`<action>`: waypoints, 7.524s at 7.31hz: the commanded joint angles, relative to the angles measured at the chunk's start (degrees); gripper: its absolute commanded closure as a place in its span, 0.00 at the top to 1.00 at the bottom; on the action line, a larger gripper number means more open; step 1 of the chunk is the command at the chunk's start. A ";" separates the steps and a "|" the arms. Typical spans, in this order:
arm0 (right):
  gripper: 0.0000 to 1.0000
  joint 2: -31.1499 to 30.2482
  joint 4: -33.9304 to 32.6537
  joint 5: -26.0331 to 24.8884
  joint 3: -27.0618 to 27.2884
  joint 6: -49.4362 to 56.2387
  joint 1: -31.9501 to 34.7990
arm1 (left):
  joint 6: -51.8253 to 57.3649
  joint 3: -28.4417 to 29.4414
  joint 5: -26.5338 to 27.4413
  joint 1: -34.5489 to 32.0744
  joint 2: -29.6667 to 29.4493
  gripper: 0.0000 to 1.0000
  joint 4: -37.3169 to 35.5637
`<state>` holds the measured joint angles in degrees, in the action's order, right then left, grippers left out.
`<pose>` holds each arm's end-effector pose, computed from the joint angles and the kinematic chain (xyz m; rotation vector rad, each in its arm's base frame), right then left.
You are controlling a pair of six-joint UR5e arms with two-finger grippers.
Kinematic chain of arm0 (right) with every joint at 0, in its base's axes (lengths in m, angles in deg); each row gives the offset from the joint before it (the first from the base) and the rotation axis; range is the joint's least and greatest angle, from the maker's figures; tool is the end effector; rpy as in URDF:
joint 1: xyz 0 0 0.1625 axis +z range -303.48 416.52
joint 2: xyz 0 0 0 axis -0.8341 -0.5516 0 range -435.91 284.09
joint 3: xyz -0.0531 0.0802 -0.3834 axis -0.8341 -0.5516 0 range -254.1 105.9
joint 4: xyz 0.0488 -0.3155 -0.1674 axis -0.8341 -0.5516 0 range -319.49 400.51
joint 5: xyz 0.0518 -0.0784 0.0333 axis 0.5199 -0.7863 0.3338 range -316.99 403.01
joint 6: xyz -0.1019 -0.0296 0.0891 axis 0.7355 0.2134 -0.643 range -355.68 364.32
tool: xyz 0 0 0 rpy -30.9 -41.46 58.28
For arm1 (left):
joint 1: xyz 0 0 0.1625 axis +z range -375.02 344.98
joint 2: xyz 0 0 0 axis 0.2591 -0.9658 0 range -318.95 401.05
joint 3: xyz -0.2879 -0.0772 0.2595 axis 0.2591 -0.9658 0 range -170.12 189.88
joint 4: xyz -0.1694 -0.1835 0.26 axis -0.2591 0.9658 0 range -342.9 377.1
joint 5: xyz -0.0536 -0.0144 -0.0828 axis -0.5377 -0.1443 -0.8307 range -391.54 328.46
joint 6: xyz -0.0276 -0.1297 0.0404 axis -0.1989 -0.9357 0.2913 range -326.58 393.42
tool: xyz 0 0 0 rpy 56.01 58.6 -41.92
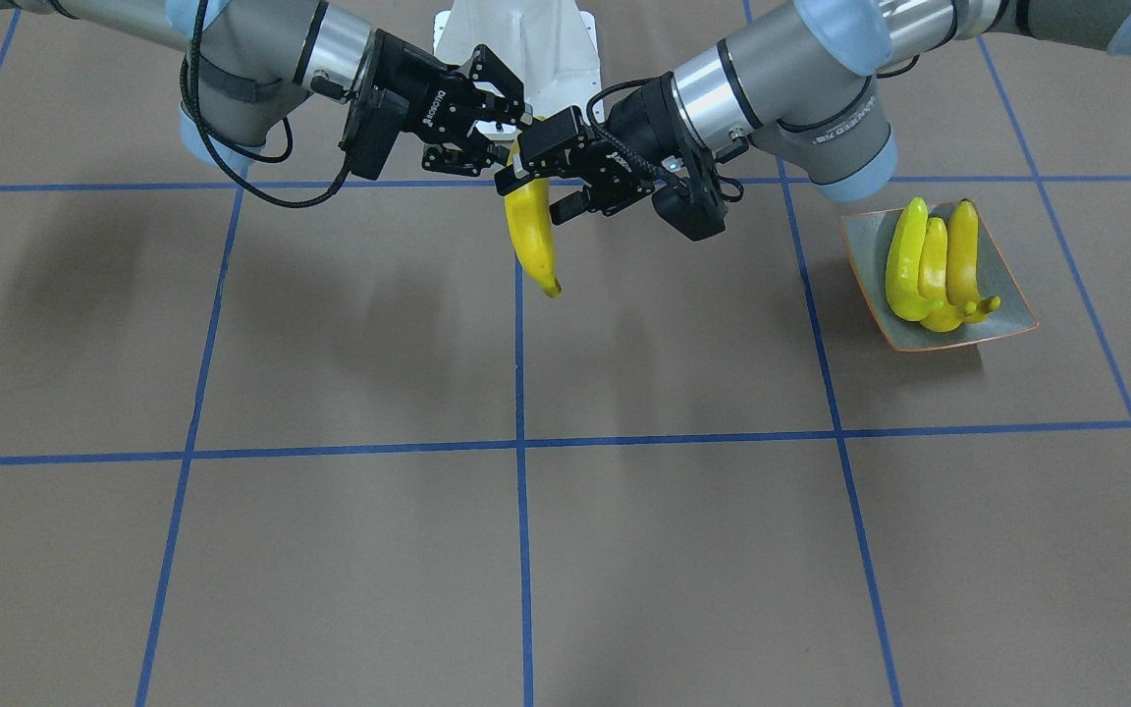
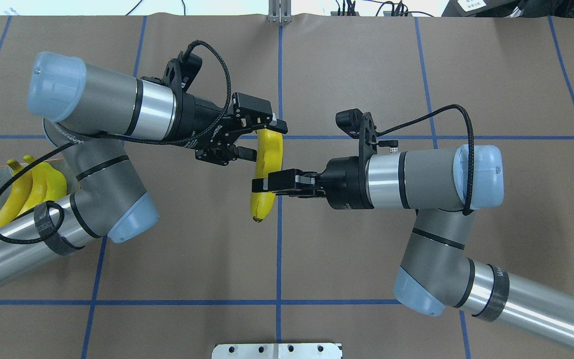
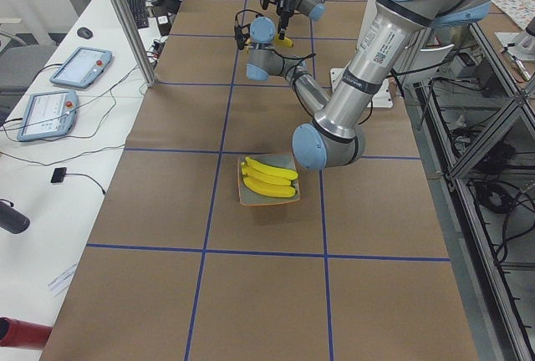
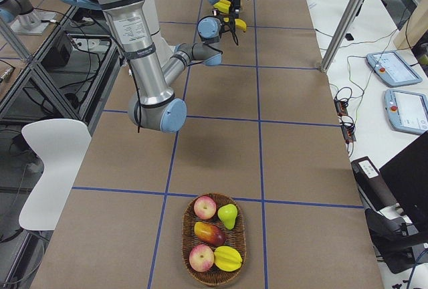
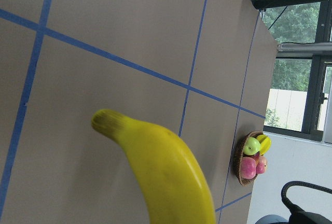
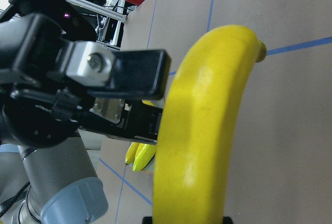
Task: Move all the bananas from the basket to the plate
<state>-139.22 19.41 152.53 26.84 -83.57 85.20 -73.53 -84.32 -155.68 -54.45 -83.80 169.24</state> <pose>-0.4316 -0.3354 0.1784 0.2587 -1.8240 0.0075 0.4120 -0.4108 0.1558 -0.0884 1.7340 -0.1979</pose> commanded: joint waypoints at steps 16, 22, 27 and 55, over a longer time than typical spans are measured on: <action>1.00 -11.39 6.07 -2.37 -0.21 0.27 5.95 | 43.26 -24.15 7.92 2.95 9.36 0.00 -68.27; 1.00 -17.20 -10.33 14.99 -1.27 13.50 23.41 | 51.66 -30.61 32.60 12.80 9.62 0.00 -101.67; 1.00 -17.99 -22.58 18.81 -0.66 26.80 30.31 | 56.15 -23.94 39.58 12.71 12.96 0.00 -105.12; 1.00 -18.17 -38.26 22.49 0.05 41.58 38.10 | 61.77 -21.11 23.65 0.53 9.88 0.99 -83.19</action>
<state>-157.41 -12.83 173.86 26.91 -49.73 120.56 -11.82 -105.50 -125.74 -50.30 -74.17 81.47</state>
